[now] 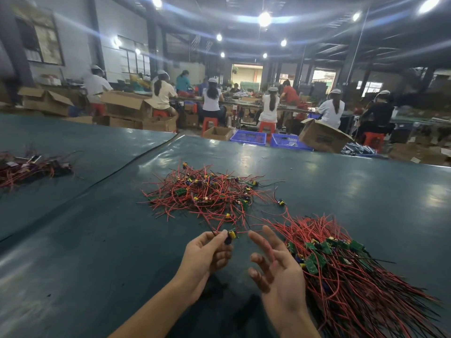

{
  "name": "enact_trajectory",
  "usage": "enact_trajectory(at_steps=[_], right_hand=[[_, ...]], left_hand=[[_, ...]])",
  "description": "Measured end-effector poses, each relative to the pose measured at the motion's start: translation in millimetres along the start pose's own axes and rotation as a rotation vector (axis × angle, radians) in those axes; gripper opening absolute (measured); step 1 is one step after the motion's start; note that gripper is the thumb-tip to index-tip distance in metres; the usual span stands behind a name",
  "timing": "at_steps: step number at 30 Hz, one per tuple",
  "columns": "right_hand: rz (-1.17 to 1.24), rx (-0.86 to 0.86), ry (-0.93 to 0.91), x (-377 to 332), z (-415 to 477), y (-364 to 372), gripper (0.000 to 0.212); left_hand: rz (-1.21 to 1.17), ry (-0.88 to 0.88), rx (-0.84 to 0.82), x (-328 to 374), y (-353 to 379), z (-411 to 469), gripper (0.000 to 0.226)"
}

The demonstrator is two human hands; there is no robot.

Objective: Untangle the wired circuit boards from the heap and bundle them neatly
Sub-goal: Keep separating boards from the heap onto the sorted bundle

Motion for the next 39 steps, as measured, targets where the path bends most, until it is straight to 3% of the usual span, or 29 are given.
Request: enact_trajectory(at_steps=[3, 10, 16, 20, 25, 31, 39], right_hand=[[-0.091, 0.039, -0.082, -5, 0, -3, 0.043], [-0.374, 0.058, -0.180, 2, 3, 3, 0.026], [-0.310, -0.040, 0.019, 15, 3, 6, 0.029], [-0.338, -0.117, 0.081, 21, 0, 13, 0.015], [-0.182, -0.029, 0.079, 17, 1, 8, 0.013], [-0.083, 0.115, 0.041, 12, 3, -2, 0.005], [-0.088, 0.203, -0.040, 3, 2, -12, 0.019]], left_hand=[[0.061, 0.021, -0.023, 1, 1, -2, 0.014], [0.173, -0.009, -0.072, -4, 3, -3, 0.028], [0.227, -0.025, -0.053, -4, 1, -1, 0.034], [0.283, -0.010, -0.067, -3, 2, -2, 0.024], [0.308, 0.007, -0.094, -2, 5, -4, 0.037], [0.244, 0.075, -0.135, 3, 8, -5, 0.003], [0.031, -0.044, -0.098, 0, 4, -3, 0.015]])
Point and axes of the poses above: each hand's wrist, its own z-axis towards the middle knuckle, its own y-axis out of the palm, x = y × z, the point moved 8 cm from there along z, towards the middle knuckle, and after that the axes turned 4 degrees about -y, right-handed, at the moved point
